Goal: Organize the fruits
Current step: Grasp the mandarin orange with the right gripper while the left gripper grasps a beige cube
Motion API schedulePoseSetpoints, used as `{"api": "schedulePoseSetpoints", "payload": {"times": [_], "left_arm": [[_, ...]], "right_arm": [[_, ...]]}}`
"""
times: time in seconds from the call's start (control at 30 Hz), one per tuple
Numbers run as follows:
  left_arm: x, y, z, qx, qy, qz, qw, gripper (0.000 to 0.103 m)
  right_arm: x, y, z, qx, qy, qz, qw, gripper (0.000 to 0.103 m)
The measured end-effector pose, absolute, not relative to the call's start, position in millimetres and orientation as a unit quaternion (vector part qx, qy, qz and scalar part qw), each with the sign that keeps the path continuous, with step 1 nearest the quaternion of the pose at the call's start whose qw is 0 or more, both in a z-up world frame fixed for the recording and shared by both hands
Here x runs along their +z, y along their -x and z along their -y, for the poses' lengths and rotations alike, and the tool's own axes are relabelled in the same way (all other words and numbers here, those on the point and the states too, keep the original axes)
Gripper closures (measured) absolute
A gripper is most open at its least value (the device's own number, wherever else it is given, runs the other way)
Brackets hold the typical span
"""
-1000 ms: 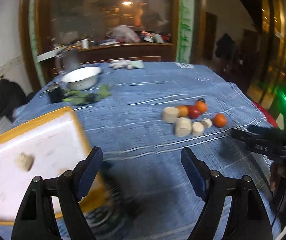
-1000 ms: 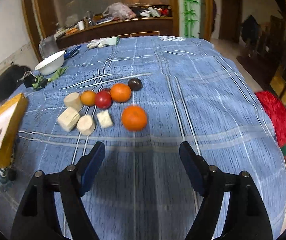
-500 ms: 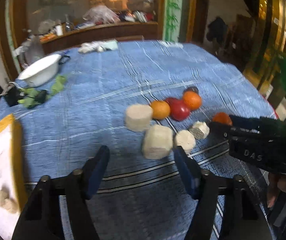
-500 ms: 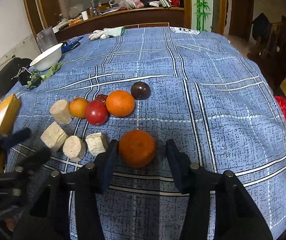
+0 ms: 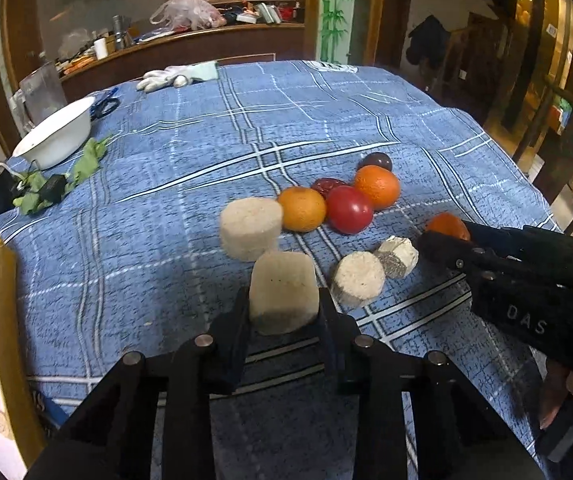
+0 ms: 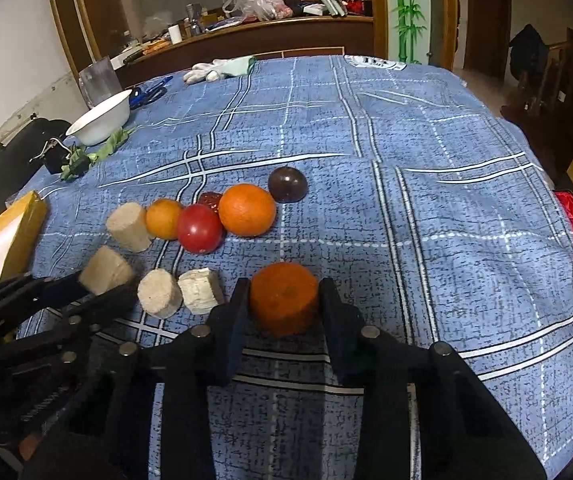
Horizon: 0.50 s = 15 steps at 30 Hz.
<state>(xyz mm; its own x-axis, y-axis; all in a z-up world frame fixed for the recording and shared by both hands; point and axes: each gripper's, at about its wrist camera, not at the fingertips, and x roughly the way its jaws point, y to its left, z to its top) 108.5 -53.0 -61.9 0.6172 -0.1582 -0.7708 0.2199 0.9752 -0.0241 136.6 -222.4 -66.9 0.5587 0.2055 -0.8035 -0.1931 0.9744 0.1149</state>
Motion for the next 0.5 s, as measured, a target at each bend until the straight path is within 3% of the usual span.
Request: {"api": "schedulePoseSetpoints", "payload": {"times": [0.5], "left_arm": [[-11,-39,-8,-0.071,0.021,-0.388,0.919,0.072]], "right_arm": [[-26,-79,188,0.146,0.017,-0.425,0.893,0.067]]}}
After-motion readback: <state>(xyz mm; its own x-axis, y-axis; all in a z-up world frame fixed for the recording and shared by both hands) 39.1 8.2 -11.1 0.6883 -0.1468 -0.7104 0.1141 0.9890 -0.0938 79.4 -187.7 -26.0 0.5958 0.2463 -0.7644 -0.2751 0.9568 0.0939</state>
